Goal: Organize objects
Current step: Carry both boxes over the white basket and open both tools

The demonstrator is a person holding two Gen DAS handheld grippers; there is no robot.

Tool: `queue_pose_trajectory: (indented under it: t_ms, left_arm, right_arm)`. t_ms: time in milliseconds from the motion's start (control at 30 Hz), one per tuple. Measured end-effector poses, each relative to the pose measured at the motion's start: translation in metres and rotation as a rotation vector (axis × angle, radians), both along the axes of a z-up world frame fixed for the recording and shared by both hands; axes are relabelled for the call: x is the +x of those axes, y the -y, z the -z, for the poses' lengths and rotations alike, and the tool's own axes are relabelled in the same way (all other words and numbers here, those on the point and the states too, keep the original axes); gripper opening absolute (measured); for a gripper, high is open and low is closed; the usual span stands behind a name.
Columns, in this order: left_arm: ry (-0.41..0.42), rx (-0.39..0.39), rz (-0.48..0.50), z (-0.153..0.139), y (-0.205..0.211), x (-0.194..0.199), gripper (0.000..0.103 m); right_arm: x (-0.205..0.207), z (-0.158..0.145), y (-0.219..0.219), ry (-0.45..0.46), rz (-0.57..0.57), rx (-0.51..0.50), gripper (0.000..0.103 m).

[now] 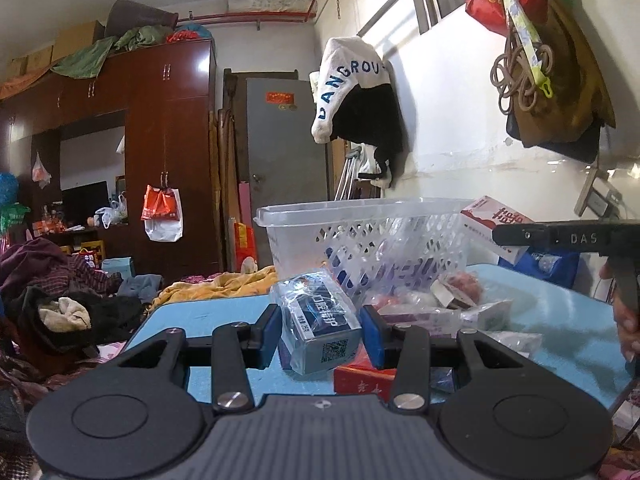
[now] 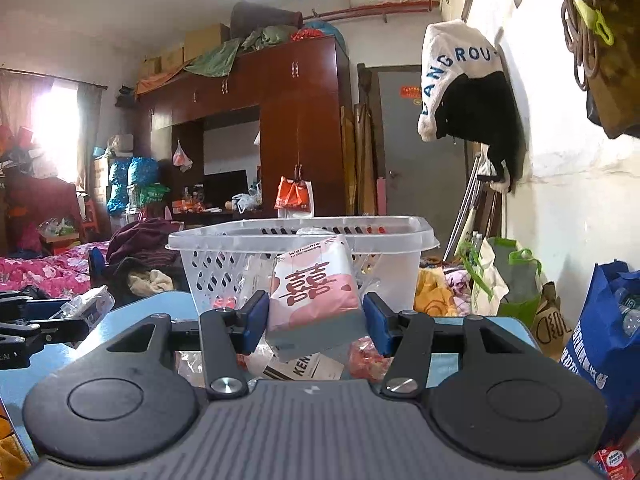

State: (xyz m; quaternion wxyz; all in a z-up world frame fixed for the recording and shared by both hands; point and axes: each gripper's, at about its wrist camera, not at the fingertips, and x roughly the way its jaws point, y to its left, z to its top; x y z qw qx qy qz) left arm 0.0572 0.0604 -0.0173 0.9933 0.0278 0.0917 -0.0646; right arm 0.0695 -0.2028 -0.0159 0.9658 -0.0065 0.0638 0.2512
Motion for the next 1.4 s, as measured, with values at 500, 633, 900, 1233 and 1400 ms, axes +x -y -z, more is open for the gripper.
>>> queue_pose_trajectory:
  t_ms: [500,633,900,1233,1400]
  left_arm:
    - [0.021,-0.126,0.091,-0.071,-0.005,0.051,0.047]
    - [-0.043,-0.147,0.096,-0.101,0.000,0.110,0.047]
    - [-0.200,-0.182,0.042,-0.101,0.003,0.194,0.048]
    - [-0.174,-0.143,0.059,-0.088,0.005,0.163,0.085]
    - [-0.169,-0.152,0.090,-0.055,-0.001,0.087,0.085]
  right_arm:
    - [0.019,-0.063,-0.005,0.027,-0.013,0.004,0.055]
    - [0.063,-0.088,-0.030,-0.047,-0.039,-0.067,0.055]
    - [0.123,-0.085,-0.071,-0.095,0.059,-0.214,0.055]
    - [0.074,-0.068,-0.034,-0.091,-0.013,-0.117,0.101]
    - [0.042,-0.029,-0.005,-0.179,-0.034,-0.064,0.103]
